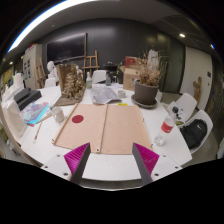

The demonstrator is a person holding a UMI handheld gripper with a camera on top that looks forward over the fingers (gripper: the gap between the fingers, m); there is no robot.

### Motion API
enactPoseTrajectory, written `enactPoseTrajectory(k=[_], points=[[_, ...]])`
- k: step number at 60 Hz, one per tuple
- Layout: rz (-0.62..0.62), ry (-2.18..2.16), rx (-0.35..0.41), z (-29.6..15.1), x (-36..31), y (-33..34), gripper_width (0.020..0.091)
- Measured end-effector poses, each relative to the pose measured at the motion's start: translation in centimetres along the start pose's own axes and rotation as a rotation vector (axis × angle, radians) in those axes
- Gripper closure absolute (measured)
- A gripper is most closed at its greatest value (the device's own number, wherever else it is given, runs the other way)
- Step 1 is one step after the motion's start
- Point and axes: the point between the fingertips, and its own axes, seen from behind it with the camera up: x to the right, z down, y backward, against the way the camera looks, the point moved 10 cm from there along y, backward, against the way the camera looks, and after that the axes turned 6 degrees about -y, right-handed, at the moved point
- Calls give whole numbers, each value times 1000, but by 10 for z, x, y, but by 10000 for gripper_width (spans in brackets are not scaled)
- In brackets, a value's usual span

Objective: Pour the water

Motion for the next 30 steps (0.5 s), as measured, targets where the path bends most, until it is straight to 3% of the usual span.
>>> enactPoseTrajectory(k=[14, 30], points=[[50, 1, 2, 22, 146, -32, 250], [55, 1, 124, 19, 257, -117, 248]])
